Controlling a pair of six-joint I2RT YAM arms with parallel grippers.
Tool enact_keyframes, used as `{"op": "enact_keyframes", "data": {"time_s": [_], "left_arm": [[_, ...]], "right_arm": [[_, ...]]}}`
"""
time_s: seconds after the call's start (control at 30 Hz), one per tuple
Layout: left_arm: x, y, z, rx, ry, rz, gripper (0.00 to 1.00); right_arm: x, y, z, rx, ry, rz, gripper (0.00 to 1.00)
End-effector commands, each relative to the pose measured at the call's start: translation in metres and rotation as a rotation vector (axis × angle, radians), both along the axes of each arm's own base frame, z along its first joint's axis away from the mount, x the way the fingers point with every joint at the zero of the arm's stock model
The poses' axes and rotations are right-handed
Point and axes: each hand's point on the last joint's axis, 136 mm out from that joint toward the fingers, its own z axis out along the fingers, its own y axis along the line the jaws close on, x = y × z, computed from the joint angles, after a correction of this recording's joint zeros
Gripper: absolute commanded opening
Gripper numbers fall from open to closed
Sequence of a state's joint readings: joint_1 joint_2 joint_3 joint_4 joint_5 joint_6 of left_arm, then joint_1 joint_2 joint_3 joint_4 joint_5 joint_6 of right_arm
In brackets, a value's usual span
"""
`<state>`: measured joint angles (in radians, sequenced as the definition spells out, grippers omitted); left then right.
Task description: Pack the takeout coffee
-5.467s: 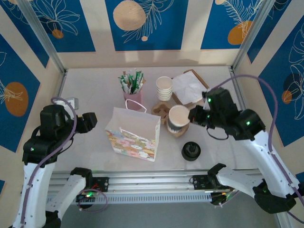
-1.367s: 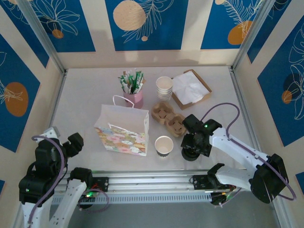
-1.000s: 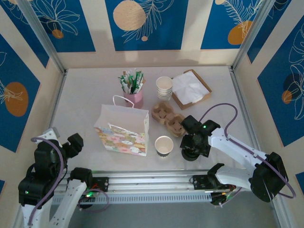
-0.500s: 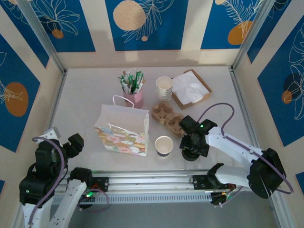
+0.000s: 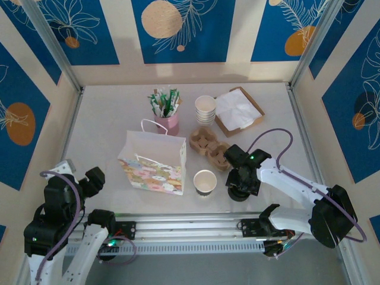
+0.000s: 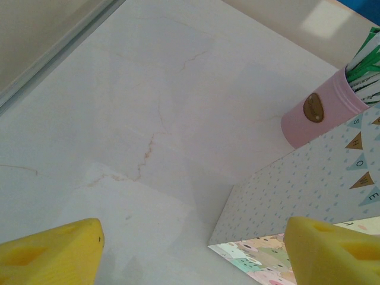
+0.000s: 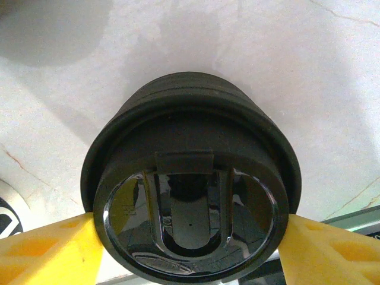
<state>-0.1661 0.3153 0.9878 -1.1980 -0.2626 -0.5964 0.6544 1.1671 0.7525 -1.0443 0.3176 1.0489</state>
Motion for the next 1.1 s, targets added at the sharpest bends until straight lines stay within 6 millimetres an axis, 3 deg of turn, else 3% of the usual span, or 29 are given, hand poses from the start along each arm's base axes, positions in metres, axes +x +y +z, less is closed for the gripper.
{"op": "enact_keyframes", "data": {"time_s": [0.0, 0.37, 0.63, 0.83, 1.07], "left_arm": [[-0.002, -0.002, -0.004, -0.006, 0.012, -0.014, 0.8], [0.0, -0.004, -0.004, -0.012, 0.013, -0.023, 0.8], [0.002, -0.004, -0.002, 0.002, 0.019, -0.027, 0.8], [0.004, -0.005, -0.002, 0.001, 0.02, -0.029, 0.8], [0.005, -0.007, -0.005, -0.01, 0.024, -0.032, 0.79]], "right_arm": [[0.002, -0.002, 0.009, 0.0, -0.018, -0.03, 0.72], [0.002, -0.005, 0.021, 0.051, -0.053, -0.059, 0.72], [0.005, -0.005, 0.047, 0.071, -0.097, -0.019, 0.72], [0.012, 0.022, 0.081, 0.16, -0.176, 0.099, 0.72], [0.005, 0.064, 0.107, 0.159, -0.158, 0.299, 0.72]]}}
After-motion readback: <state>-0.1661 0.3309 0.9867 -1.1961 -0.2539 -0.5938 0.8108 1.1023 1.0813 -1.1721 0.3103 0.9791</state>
